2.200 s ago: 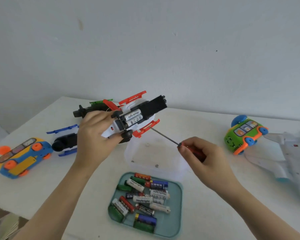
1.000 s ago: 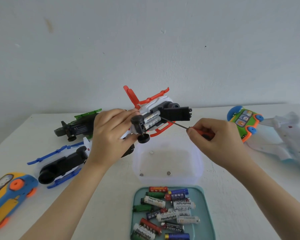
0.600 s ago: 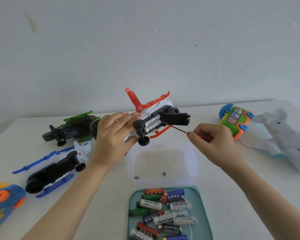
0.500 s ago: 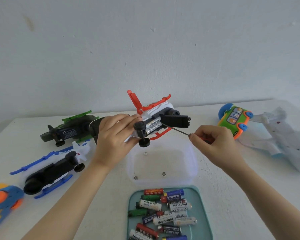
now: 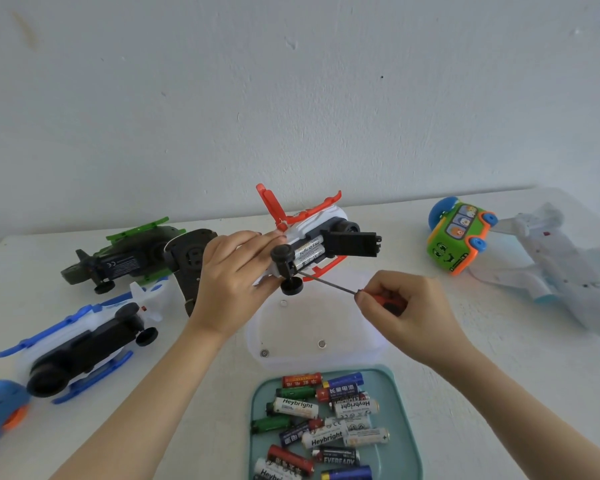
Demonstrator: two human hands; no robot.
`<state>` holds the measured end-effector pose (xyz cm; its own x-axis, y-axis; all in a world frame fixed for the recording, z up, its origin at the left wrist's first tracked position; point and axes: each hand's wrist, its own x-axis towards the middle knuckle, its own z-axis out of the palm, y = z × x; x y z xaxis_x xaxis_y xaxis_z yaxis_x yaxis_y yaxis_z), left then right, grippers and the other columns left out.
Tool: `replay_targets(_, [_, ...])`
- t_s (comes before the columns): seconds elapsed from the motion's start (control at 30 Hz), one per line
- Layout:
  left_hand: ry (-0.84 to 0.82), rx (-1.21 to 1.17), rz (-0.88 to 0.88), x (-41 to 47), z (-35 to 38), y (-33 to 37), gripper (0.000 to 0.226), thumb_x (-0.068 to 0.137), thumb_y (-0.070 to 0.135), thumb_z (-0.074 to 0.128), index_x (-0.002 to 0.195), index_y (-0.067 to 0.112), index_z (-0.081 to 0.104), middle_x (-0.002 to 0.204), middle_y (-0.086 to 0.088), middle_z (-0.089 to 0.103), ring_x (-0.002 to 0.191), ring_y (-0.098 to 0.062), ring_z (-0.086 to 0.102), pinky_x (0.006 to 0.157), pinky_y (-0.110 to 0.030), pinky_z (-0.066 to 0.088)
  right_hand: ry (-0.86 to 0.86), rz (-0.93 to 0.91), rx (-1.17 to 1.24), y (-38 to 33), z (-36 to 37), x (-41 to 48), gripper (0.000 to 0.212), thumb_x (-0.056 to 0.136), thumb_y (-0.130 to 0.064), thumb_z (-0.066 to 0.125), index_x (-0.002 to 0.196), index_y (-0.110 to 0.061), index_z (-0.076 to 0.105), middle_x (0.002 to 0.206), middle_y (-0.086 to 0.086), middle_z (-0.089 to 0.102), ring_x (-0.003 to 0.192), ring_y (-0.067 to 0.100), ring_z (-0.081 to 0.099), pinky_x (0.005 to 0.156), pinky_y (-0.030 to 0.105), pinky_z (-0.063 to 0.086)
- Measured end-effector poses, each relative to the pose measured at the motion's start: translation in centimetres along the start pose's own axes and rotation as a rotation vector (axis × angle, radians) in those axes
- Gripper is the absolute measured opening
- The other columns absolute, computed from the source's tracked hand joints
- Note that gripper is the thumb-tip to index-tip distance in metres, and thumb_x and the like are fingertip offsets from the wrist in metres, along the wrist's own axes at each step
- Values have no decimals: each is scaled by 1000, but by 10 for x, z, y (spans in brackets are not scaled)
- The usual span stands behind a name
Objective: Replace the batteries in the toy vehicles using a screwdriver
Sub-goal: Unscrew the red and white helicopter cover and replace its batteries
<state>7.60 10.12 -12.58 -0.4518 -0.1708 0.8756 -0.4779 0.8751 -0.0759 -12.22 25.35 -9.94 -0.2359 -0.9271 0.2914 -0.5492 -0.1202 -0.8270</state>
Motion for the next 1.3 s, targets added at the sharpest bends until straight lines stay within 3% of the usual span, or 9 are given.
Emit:
replay_targets(0.33, [22, 40, -92, -9, 7, 3, 25, 89, 24, 67, 99, 3, 74, 101, -7, 73, 92, -25, 62, 77, -40, 49, -30, -106, -355, -12, 22, -16, 25, 94, -29, 55, 75, -14, 51, 54, -8, 47, 47, 15, 43, 46, 23, 34])
replay_targets(0.6, [64, 88, -80, -8, 7, 6, 25, 86, 21, 69, 102, 2, 73, 102, -9, 73, 96, -23, 57, 79, -37, 44, -113, 78, -256, -26, 49, -31, 18, 102, -33, 34, 94, -18, 42, 57, -4, 48, 41, 11, 41, 41, 25, 31])
replay_targets(0.93, [34, 64, 1, -13, 2, -1, 20, 86, 16, 70, 100, 3, 74, 102, -6, 73, 94, -22, 57, 73, -40, 48, -140, 110, -218, -19, 39, -48, 18, 101, -31, 35, 91, -21, 46, 50, -5, 42, 43, 10, 41, 42, 25, 28])
replay_targets(1.13, [24, 79, 55, -15, -1, -3, 22, 90, 22, 67, 101, 5, 75, 103, -4, 73, 97, -19, 55, 77, -36, 40, -191, 176, -232, -9, 27, -49, 18, 100, -31, 40, 86, -24, 48, 48, -6, 44, 40, 8, 37, 44, 24, 30])
replay_targets(1.3, [51, 53, 68, -13, -2, -3, 18, 91, 21, 66, 100, 7, 75, 103, -1, 73, 95, -19, 56, 74, -36, 41, -88, 141, -321, -11, 18, -40, 15, 98, -32, 46, 89, -23, 54, 46, -7, 45, 42, 10, 39, 46, 26, 29])
